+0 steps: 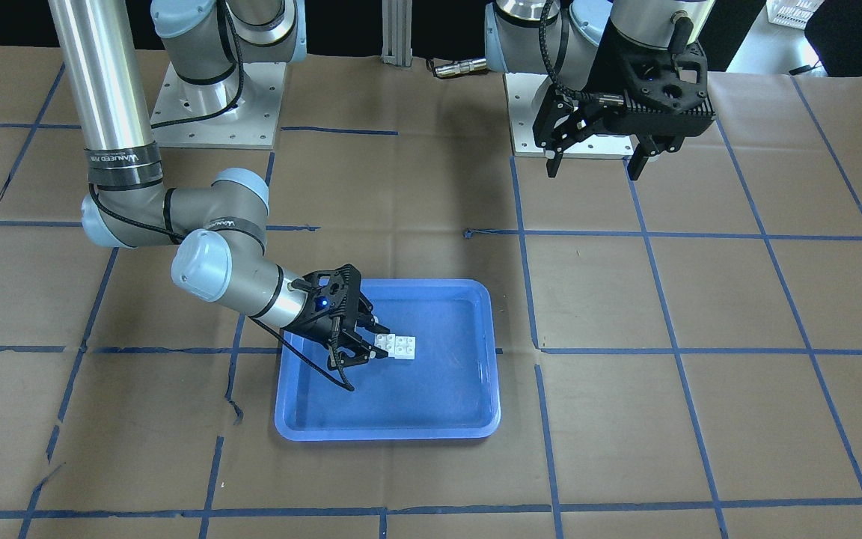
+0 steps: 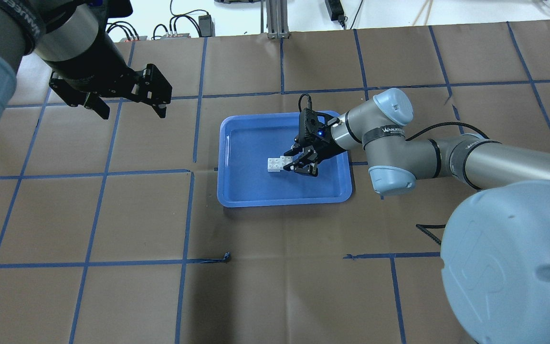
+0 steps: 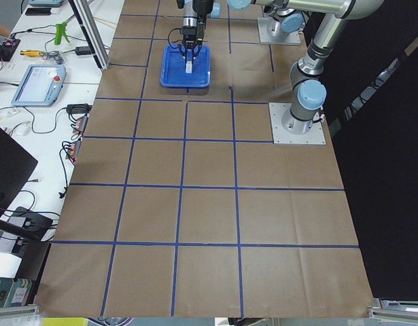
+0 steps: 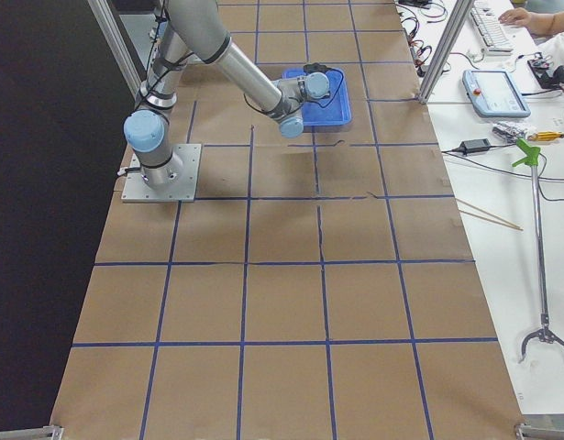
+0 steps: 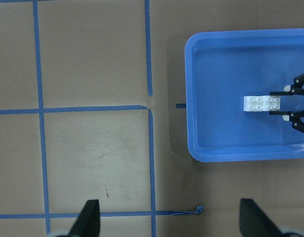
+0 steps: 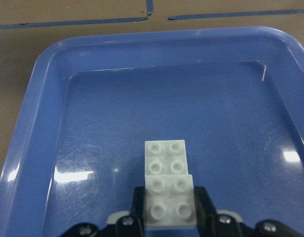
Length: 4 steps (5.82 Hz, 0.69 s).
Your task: Assemble white blocks and place on blue tray
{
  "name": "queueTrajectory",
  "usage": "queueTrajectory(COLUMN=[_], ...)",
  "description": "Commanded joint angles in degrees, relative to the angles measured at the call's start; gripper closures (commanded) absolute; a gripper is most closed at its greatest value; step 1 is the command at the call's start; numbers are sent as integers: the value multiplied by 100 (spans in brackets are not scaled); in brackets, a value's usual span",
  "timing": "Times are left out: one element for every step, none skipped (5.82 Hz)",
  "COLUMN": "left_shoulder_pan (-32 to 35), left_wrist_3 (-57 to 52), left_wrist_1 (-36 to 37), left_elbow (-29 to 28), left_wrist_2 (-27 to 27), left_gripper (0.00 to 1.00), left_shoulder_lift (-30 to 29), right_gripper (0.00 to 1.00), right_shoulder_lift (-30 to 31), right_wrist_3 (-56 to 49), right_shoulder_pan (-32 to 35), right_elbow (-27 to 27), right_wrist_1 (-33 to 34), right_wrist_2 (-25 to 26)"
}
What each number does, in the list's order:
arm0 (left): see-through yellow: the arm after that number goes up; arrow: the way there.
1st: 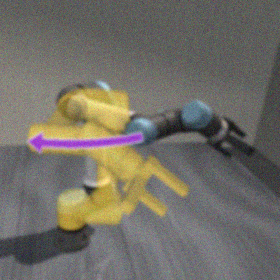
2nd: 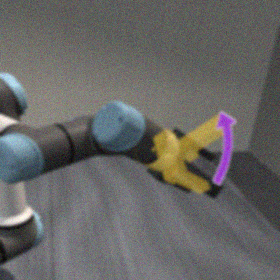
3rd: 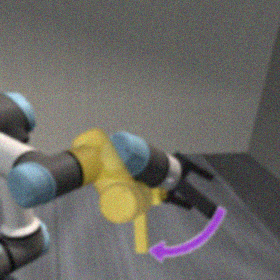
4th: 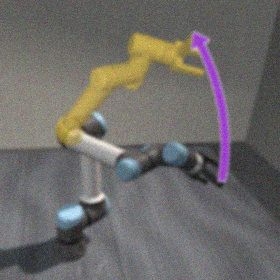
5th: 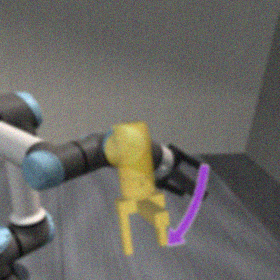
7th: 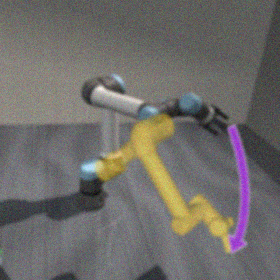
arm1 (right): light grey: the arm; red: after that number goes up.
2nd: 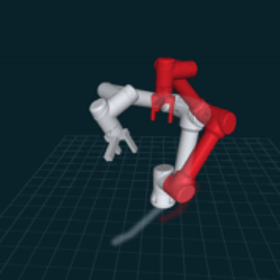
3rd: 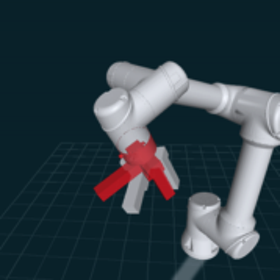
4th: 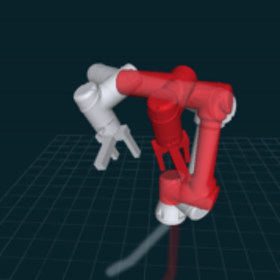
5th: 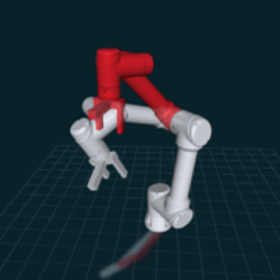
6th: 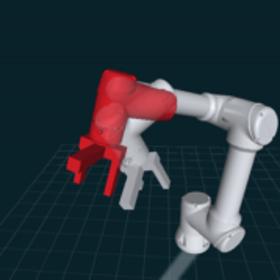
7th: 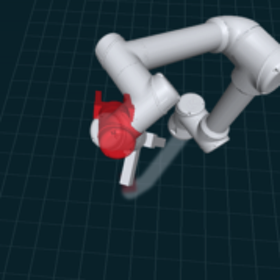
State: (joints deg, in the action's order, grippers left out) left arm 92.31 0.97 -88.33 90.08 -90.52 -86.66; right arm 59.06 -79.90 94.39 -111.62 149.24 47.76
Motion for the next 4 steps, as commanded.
queueTrajectory(left_shoulder_pan=[-3, -3, -11, -11], left_wrist_3=[0, 0, 0, 0], left_wrist_1=[9, 9, 9, 18], left_elbow=[1, 1, 1, 1], left_wrist_2=[-1, -1, -1, -1], left_gripper=[0, 0, 0, 0], left_shoulder_lift=[0, 0, 0, 0], right_gripper=[76, 75, 74, 74], right_shoulder_lift=[0, 0, -52, -88], right_wrist_3=[1, 1, 1, 1], right_shoulder_pan=[0, 0, 0, 0], right_elbow=[0, 0, 0, 9], right_wrist_1=[0, -9, -9, 0], right_wrist_2=[14, 23, 14, 14])
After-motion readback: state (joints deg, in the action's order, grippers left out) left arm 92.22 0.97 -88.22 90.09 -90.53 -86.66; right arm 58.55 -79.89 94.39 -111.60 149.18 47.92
